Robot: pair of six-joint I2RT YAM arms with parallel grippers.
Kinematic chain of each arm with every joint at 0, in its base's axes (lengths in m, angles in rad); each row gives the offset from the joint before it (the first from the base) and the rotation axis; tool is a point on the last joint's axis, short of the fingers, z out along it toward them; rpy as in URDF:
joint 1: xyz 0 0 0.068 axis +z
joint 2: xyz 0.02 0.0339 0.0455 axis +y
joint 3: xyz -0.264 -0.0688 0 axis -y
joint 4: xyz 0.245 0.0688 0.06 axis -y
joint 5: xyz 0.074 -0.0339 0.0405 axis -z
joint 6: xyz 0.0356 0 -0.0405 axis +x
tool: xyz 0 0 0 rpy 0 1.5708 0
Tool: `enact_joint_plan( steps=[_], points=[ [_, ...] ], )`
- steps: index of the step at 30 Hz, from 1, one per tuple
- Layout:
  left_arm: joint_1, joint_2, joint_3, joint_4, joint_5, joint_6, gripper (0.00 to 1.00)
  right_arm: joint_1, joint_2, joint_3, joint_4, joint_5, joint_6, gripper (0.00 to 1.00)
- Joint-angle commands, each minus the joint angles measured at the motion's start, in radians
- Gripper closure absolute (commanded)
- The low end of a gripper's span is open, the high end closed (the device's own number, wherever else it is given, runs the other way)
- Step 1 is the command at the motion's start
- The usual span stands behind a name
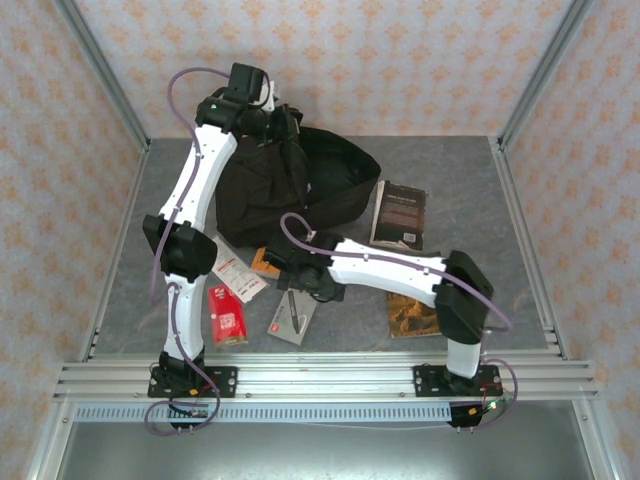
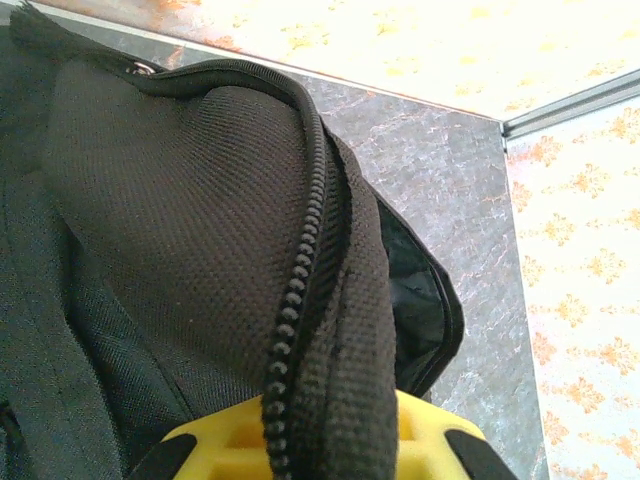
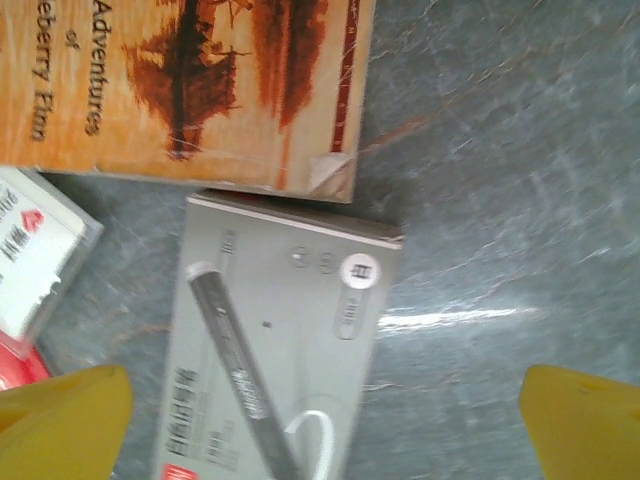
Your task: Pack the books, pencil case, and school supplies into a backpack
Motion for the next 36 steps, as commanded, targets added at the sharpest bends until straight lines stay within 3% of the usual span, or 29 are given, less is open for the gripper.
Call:
enact_joint_plan(
  steps=[1,5,12,18,36],
  points=[
    [0.012,-0.013,0.019,0.036,0.039,-0.016,1.00,0.024,0.040,0.061,-0.115,0.040,0.262,0.01],
    [0.021,-0.013,0.013,0.046,0.060,-0.033,1.00,0.038,0.036,-0.021,0.047,0.017,0.298,0.01],
    [0.053,-0.008,0.007,0.061,0.099,-0.054,1.00,0.050,0.132,0.040,0.034,-0.007,0.223,0.01],
    [0.074,-0.003,0.012,0.072,0.124,-0.108,1.00,0.052,0.142,-0.018,0.114,-0.066,0.215,0.01],
    [0.078,-0.022,-0.011,0.078,0.138,-0.111,1.00,0.054,0.138,-0.010,0.038,-0.057,0.185,0.01]
  ],
)
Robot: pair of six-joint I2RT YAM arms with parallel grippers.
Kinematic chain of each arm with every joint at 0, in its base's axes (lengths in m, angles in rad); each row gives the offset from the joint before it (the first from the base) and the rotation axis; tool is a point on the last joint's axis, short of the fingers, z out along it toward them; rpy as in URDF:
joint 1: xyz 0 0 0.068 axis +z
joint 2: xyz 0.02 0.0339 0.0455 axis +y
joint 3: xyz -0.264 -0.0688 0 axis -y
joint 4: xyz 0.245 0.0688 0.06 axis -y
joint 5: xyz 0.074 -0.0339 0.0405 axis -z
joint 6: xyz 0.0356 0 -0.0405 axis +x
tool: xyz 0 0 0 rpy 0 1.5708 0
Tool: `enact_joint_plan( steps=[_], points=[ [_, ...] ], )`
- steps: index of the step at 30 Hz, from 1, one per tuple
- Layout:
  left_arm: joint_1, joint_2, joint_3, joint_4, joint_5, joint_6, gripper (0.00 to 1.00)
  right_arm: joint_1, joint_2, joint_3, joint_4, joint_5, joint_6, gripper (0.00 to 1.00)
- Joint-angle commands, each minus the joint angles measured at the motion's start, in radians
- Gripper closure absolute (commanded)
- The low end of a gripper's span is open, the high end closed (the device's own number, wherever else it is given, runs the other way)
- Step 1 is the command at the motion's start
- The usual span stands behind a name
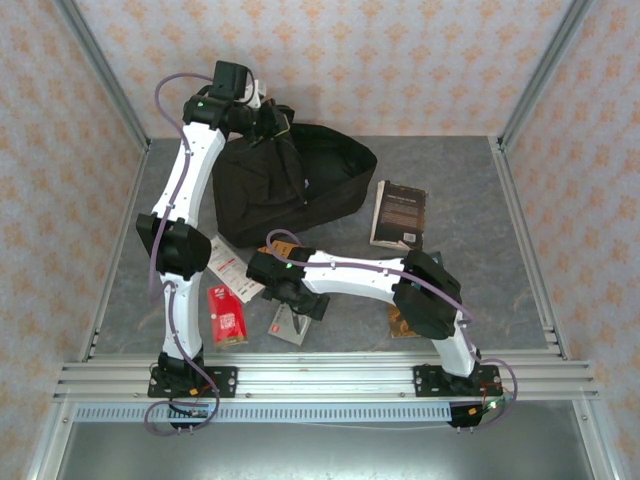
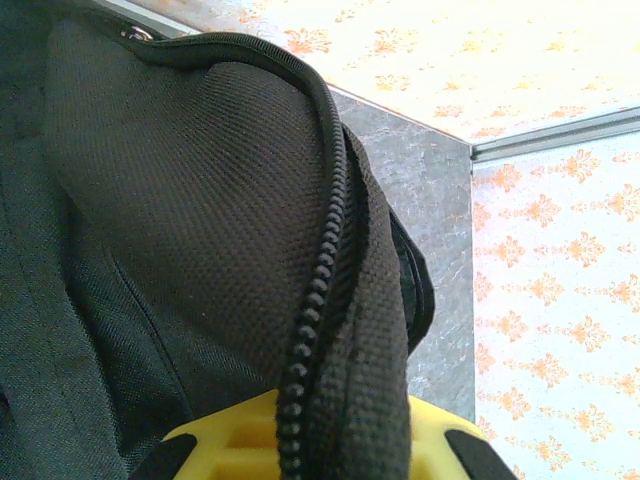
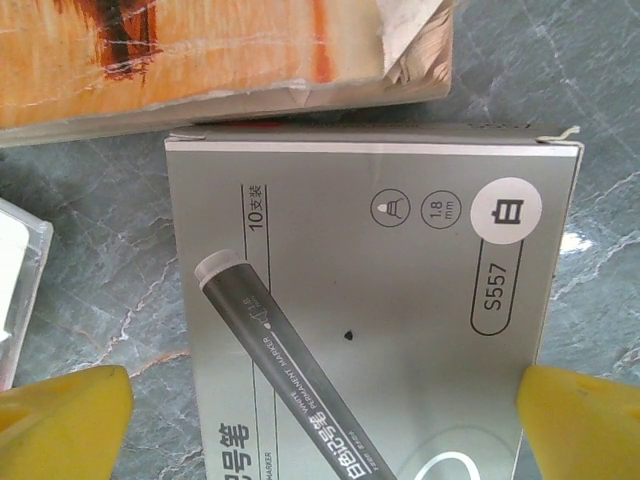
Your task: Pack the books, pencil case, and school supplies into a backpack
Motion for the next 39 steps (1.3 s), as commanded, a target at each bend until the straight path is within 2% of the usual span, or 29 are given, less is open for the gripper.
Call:
enact_joint_plan(
  steps=[1,18,39],
  points=[
    [0.009,-0.024,-0.002,0.064,0.034,-0.009,1.00,0.009,-0.023,-0.014,-0.067,0.025,-0.018,0.01],
    [0.009,-0.035,-0.013,0.068,0.040,-0.012,1.00,0.020,-0.072,-0.027,-0.093,0.031,-0.035,0.01],
    [0.009,-0.046,-0.026,0.075,0.045,-0.011,1.00,-0.009,0.026,-0.080,0.071,-0.034,-0.065,0.00]
  ],
)
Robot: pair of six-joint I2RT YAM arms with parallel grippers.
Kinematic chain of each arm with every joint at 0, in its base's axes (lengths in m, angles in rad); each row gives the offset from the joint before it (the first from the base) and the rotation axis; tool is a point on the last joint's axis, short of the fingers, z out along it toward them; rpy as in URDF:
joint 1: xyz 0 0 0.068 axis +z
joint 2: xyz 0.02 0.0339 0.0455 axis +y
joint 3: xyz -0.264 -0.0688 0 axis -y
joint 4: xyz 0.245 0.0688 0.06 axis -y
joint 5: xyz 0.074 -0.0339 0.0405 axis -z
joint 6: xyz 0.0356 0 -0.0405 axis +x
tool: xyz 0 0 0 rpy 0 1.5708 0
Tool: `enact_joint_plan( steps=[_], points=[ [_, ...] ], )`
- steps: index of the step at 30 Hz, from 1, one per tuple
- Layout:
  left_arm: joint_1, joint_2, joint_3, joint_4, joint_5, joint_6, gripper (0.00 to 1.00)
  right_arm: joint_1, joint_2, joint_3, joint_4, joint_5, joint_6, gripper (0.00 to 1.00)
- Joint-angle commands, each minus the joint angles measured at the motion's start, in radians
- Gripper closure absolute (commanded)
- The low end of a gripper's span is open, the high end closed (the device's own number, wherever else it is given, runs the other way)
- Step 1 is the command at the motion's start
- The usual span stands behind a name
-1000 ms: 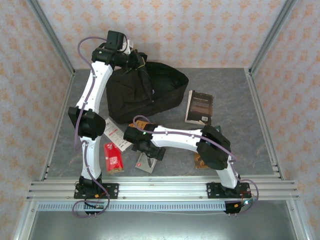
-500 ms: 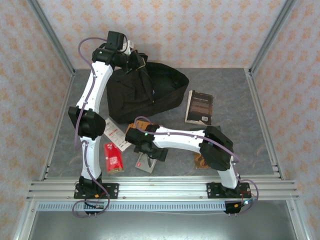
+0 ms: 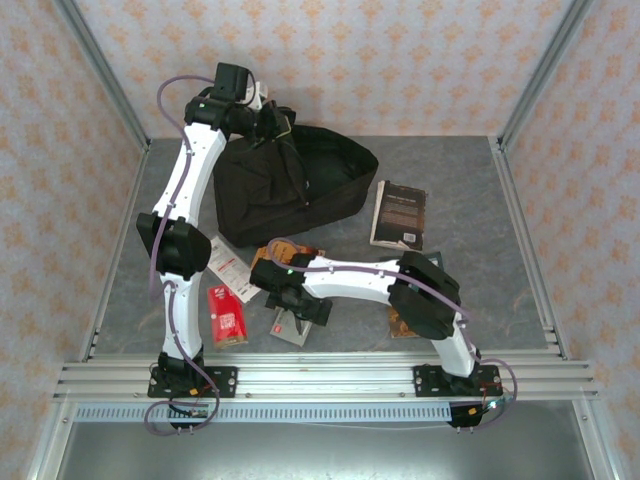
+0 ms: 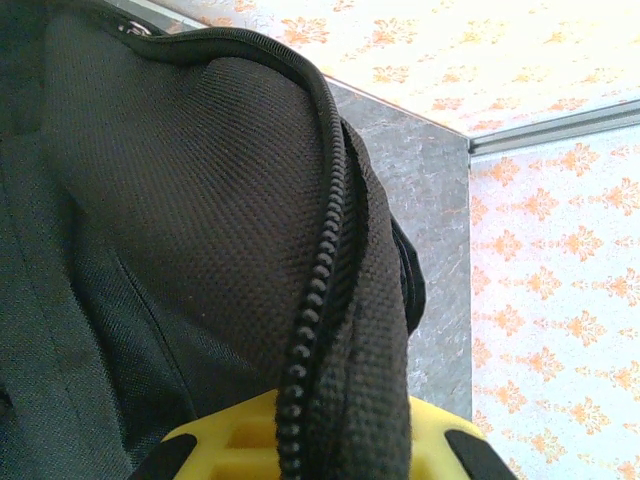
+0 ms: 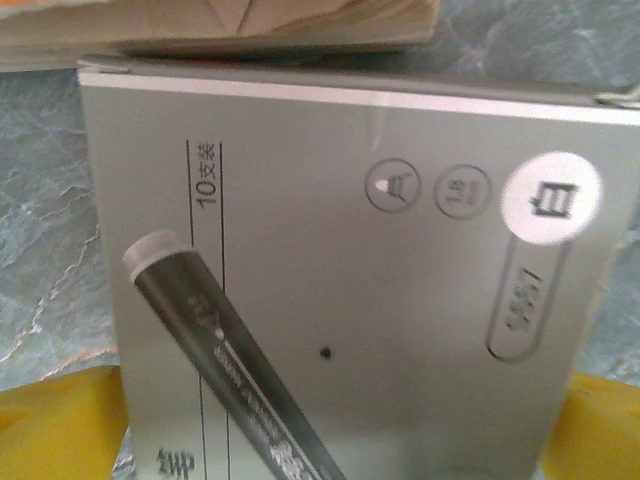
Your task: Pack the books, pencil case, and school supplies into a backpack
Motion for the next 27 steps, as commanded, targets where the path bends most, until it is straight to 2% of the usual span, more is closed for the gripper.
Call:
enact_joint_plan(
  steps=[1,7,10,14,18,23,27],
  points=[
    [0.009,-0.046,0.001,0.060,0.026,-0.010,1.00,-0.014,0.013,-0.022,0.029,0.007,-0.021,0.02],
    [0.009,-0.046,-0.005,0.067,0.033,-0.018,1.00,-0.036,0.008,-0.054,0.057,-0.004,-0.026,0.16],
    [0.007,-0.050,-0.009,0.071,0.034,-0.019,1.00,-0.040,-0.023,-0.060,0.046,0.013,-0.048,0.20],
    [-0.006,-0.052,-0.003,0.075,0.041,-0.017,1.00,-0.047,-0.136,-0.072,-0.003,0.067,-0.087,0.21],
    [-0.045,-0.060,0.016,0.061,0.027,0.012,1.00,-0.086,-0.314,-0.099,-0.086,0.152,-0.137,0.21],
    [-0.087,-0.093,0.014,0.032,-0.039,0.071,1.00,-0.225,-0.578,-0.140,-0.149,0.290,-0.231,0.21],
    [-0.103,-0.107,0.018,0.023,-0.041,0.074,1.00,-0.424,-0.690,-0.121,-0.080,0.261,-0.357,0.22]
  ],
)
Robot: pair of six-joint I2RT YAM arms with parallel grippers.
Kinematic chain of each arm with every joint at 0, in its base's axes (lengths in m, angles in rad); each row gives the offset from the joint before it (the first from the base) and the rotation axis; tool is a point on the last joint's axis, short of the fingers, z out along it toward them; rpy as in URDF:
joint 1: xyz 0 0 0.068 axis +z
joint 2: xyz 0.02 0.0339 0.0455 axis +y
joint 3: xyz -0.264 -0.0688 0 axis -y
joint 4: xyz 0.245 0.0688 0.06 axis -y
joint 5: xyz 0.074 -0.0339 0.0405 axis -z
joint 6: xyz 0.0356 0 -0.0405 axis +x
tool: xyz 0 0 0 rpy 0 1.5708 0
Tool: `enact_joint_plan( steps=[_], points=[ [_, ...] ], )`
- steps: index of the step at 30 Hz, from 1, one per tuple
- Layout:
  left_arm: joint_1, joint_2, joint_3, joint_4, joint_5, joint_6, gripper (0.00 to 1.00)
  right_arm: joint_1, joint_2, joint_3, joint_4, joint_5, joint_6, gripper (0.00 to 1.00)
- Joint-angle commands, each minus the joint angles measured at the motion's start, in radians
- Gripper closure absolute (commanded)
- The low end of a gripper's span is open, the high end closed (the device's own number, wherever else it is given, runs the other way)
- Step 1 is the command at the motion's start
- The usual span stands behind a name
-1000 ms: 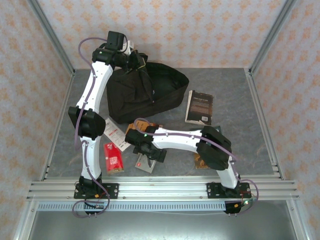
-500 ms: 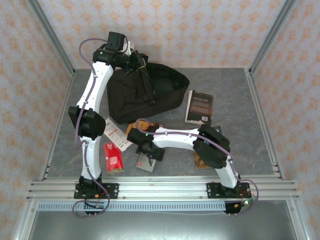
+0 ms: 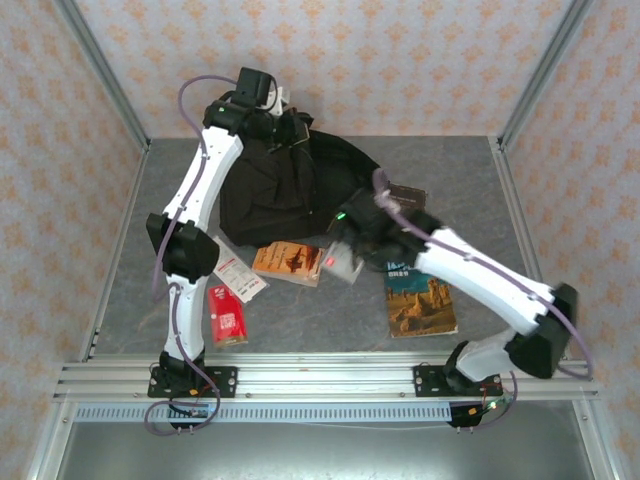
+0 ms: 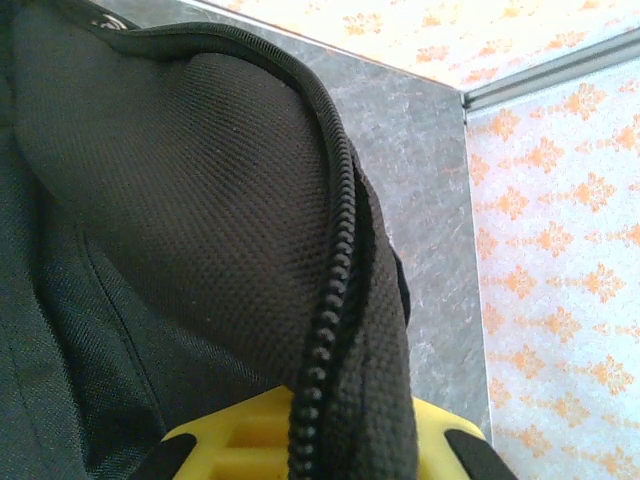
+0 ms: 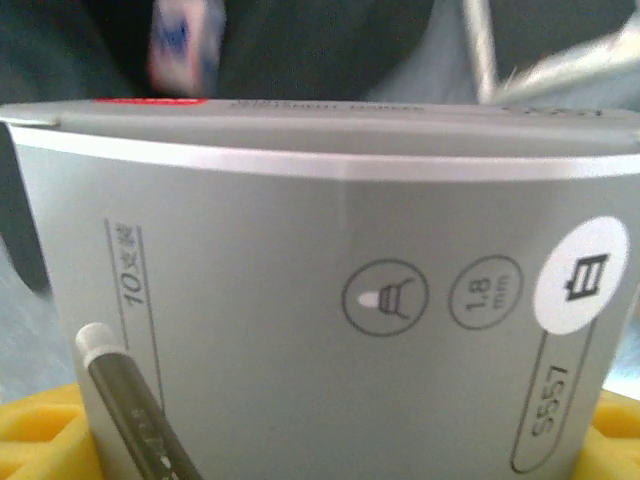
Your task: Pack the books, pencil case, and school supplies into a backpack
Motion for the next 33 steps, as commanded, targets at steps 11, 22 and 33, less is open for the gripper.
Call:
enact_joint_plan(
  steps=[11,22,33],
  points=[
    [-0.032,-0.113,0.029,0.027,0.078,0.012,1.00,-0.355,0.286,0.345,0.132,0.067,-0.294,0.26],
    [-0.028,-0.135,0.024,0.051,0.072,-0.021,1.00,-0.301,0.743,0.749,0.115,-0.127,-0.210,0.25],
    [0.006,-0.142,0.019,0.072,0.087,-0.036,1.00,-0.275,0.741,0.645,0.308,-0.388,-0.041,0.01]
  ],
)
